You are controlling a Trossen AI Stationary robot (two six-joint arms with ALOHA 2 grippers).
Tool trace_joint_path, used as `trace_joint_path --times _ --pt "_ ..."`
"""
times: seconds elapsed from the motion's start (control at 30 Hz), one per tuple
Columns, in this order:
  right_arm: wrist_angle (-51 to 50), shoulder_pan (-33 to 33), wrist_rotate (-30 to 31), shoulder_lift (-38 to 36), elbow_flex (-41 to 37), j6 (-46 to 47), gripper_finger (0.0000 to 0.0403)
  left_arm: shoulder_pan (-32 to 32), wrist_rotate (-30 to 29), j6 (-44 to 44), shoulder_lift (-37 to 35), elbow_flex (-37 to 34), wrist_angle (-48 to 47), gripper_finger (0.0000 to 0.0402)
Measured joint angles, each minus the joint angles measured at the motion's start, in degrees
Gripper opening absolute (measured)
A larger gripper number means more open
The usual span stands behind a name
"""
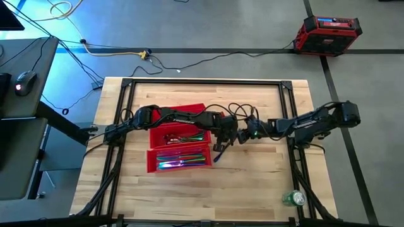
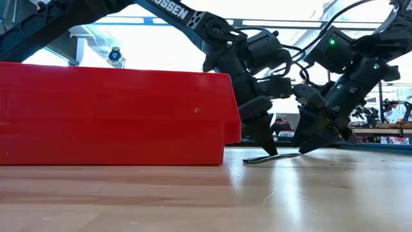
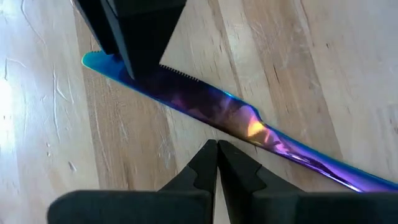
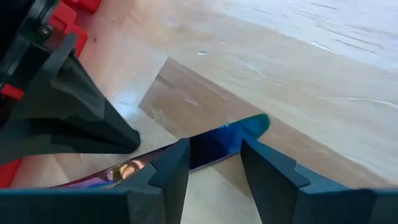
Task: Sort silverware
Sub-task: Put the purple table knife into the bottom red bin
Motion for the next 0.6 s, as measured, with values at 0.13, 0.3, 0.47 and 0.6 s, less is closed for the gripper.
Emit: trace_joint_path --times 0.13,0.3,0.47,0.6 --pt "0.17 -0.3 -4.39 -0.16 0.16 -0.71 0.0138 0.04 -3.93 2.59 -1.36 0.39 -4.13 0.0" --pt "-0.44 1.11 -5.65 0.02 0.66 -0.29 0.0138 0.63 6.96 2.57 -2.58 0.34 -10.2 0.0" --pt "-0.96 1.22 -2.71 0.0 0.63 -4.75 0.0138 -0.65 6.42 5.76 -2.25 0.37 -11.16 0.0" --pt "-1.68 1.15 -3.58 -0.11 0.57 -10.81 0.0138 -0.82 4.38 6.96 -2.29 0.47 -12.08 0.0"
